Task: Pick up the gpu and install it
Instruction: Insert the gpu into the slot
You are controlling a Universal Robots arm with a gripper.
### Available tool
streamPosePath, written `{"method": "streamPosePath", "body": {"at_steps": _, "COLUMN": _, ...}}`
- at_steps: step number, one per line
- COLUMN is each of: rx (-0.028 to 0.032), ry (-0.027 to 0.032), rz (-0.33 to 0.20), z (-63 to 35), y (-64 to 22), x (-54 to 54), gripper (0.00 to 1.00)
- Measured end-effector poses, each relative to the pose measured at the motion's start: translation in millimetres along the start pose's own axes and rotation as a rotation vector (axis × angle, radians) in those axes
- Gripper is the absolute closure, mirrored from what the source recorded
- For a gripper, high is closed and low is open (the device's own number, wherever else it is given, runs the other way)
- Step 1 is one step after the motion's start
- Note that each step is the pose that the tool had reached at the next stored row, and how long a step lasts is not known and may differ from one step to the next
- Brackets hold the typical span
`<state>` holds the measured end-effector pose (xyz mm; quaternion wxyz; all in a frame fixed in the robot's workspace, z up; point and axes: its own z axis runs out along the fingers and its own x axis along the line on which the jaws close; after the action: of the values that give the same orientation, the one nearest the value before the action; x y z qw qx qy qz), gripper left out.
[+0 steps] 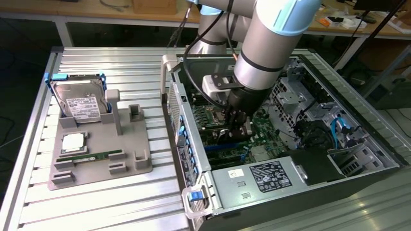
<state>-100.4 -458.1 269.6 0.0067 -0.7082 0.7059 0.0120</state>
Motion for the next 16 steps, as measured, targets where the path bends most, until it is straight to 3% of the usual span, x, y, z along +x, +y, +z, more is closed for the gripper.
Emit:
{"method": "streamPosePath", "body": {"at_steps": 9, "rx": 0.0011, "ry": 0.0001, "rz": 0.0, "z": -0.3, "y": 0.1, "x": 0.0, "gripper": 0.73}}
{"method": "streamPosePath", "body": {"at_steps": 13, "rx": 0.0202, "ry": 0.0001, "rz": -0.001, "z": -0.2, "y": 2.3, "x": 0.0, "gripper": 0.73}}
{"method": "streamPosePath", "body": {"at_steps": 16, "rx": 0.0285, "ry": 0.0001, "rz": -0.001, "z": -0.2, "y": 3.3, "x": 0.0, "gripper": 0.73}}
